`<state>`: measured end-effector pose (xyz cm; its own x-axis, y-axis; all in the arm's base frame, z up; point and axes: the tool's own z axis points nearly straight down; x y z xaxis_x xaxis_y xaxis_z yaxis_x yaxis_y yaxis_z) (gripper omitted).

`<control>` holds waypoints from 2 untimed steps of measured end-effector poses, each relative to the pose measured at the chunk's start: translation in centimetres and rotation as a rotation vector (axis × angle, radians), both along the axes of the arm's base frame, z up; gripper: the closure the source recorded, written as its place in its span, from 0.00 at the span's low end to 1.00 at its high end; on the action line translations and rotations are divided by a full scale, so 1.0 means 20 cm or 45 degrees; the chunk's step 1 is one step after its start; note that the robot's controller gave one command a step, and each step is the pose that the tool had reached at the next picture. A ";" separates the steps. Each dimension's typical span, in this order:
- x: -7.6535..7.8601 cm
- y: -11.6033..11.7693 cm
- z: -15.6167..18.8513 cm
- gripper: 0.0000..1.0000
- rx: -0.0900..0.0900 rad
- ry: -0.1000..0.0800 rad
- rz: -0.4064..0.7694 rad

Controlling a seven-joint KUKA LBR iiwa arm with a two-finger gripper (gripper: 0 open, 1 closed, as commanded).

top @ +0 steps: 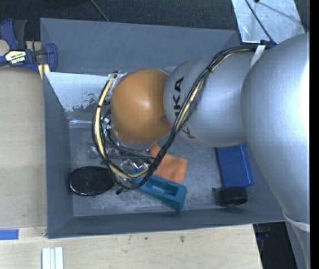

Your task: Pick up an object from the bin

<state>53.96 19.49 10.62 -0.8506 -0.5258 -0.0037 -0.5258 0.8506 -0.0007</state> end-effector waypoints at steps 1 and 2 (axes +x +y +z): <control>-0.09 0.24 -0.08 1.00 0.001 -0.001 0.488; -0.09 0.24 -0.08 1.00 0.001 -0.001 0.488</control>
Offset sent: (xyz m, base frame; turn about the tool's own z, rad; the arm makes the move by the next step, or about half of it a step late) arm 0.0000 0.0000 0.0000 0.0000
